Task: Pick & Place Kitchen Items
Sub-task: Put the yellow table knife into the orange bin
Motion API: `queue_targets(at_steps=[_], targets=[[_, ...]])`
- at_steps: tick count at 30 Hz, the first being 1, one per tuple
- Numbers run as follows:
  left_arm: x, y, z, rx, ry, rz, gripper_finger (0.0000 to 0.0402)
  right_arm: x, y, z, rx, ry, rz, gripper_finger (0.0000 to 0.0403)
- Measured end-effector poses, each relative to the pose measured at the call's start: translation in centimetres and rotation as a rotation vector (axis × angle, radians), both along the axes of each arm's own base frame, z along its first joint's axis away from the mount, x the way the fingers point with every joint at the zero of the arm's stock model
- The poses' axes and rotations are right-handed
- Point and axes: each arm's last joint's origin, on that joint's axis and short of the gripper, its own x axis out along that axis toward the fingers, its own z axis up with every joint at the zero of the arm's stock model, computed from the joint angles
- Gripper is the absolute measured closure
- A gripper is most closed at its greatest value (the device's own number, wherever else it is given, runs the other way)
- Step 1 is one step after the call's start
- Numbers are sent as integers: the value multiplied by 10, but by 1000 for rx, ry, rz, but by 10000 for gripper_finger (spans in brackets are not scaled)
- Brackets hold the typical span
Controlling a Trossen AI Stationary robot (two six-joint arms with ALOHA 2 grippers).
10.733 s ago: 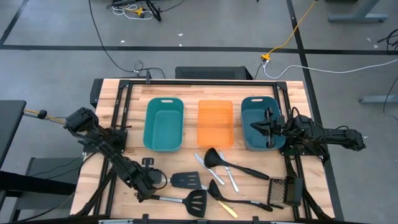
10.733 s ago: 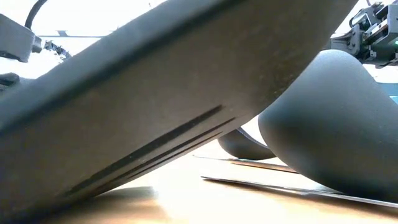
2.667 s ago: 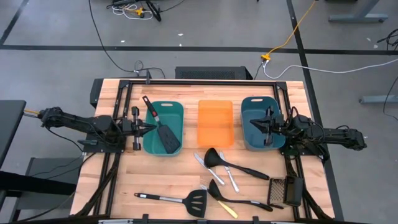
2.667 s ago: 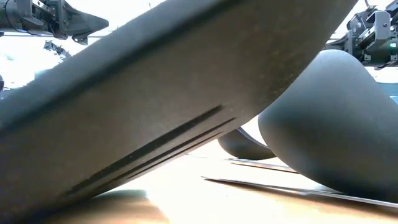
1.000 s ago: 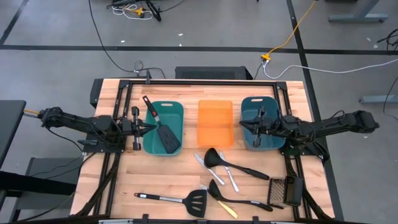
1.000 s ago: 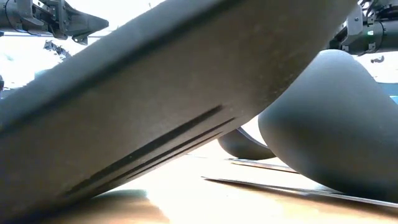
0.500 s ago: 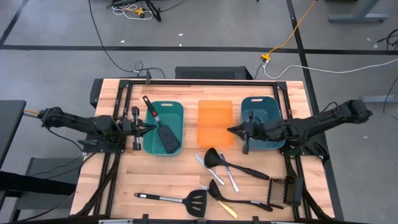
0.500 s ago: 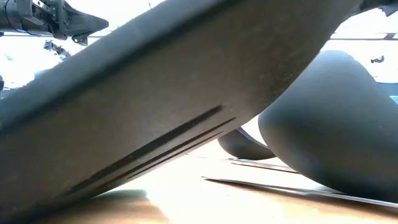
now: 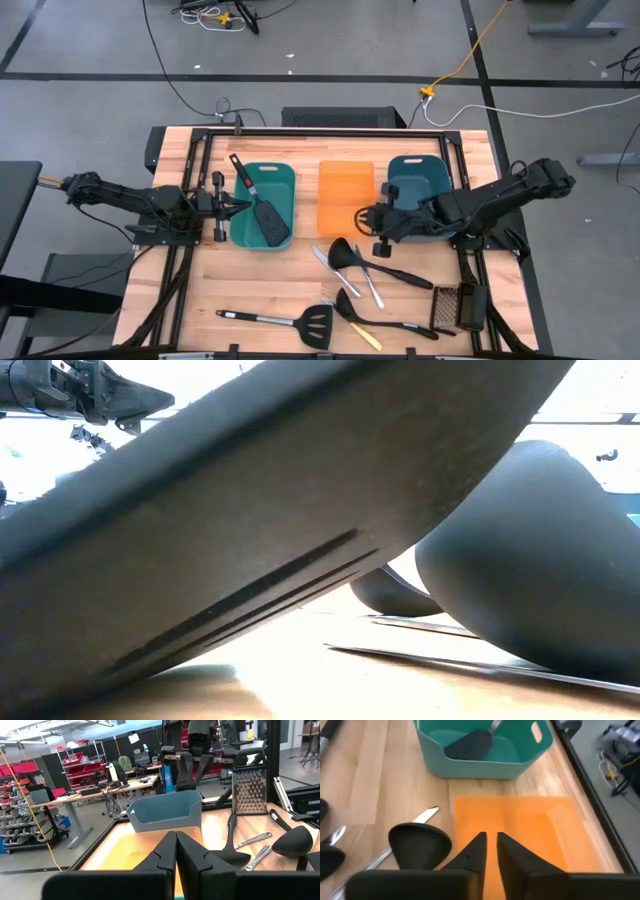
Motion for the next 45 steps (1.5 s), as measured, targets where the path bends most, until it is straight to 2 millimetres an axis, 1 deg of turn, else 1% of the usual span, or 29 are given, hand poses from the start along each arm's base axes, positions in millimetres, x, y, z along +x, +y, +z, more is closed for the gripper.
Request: queue_targets(at_steps=[2, 4, 6, 8, 10, 13, 18, 20, 22, 28, 31, 35, 39, 45], targets=[[0, 0, 0, -10, -1, -1, 386, 4, 5, 4, 26, 6, 27, 319], [0, 0, 0, -19, -2, -1, 386, 8, 11, 6, 90, 8, 92, 298], [0, 0, 0, -22, -2, -1, 386, 9, 19, 4, 156, 26, 163, 285], [0, 0, 0, -22, -3, -1, 386, 11, 28, -4, 174, 57, 186, 282], [0, 0, 0, -22, -3, -1, 386, 15, 37, -14, 172, 96, 190, 290], [0, 0, 0, -22, -3, -1, 386, 21, 49, -31, 179, 157, 205, 317], [0, 0, 0, -29, -3, -2, 386, 24, 64, -61, 164, 237, 220, 387], [0, 0, 0, -29, -1, -1, 386, 22, 67, -70, 175, 229, 214, 394], [0, 0, 0, -28, -1, -1, 386, 21, 68, -75, 176, 199, 204, 388], [0, 0, 0, -28, -2, -1, 386, 20, 69, -75, 173, 173, 202, 396], [0, 0, 0, -21, -1, -1, 386, 26, 66, -75, 184, 150, 196, 392], [0, 0, 0, -19, -1, -1, 386, 34, 58, -82, 186, 156, 165, 398], [0, 0, 0, -17, -1, -1, 386, 38, 58, -89, 189, 178, 200, 396], [0, 0, 0, -16, 1, -1, 386, 42, 59, -86, 176, 131, 233, 397]])
